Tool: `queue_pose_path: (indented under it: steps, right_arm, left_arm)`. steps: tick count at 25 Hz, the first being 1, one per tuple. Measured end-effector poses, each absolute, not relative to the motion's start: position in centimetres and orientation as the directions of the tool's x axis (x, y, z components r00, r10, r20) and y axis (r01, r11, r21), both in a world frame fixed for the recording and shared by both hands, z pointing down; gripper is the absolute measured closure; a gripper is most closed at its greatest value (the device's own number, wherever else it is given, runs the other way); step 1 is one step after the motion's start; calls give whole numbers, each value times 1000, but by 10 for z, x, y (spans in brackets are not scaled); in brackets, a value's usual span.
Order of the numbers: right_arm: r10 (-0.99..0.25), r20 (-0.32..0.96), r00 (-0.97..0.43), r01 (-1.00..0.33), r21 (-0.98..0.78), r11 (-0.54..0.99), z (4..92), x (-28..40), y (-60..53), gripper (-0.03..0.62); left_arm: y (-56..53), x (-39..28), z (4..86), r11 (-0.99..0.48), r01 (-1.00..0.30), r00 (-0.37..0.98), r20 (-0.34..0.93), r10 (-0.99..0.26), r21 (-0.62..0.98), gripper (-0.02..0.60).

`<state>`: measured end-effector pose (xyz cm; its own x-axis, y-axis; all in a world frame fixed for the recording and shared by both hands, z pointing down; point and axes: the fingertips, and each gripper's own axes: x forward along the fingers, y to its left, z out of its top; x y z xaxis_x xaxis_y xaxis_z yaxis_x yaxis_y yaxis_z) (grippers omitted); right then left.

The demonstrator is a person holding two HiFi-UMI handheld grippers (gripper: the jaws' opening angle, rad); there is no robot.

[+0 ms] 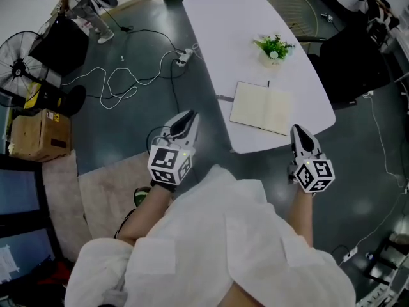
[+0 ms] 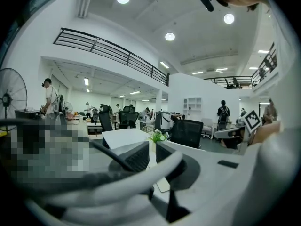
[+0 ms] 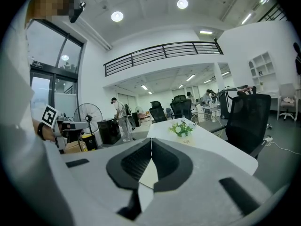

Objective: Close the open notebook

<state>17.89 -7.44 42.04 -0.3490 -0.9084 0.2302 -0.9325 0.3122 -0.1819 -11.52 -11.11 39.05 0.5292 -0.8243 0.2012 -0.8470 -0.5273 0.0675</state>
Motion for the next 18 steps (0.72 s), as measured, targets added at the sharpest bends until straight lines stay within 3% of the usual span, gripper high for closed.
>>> queue_pose_path:
  steps: [18]
  right_arm:
    - [-889,289,-354,-934,-164,318,434,125,-144,575]
  left_arm:
    - [-190,-151,403,-566,-817,577,185,-796,111,543]
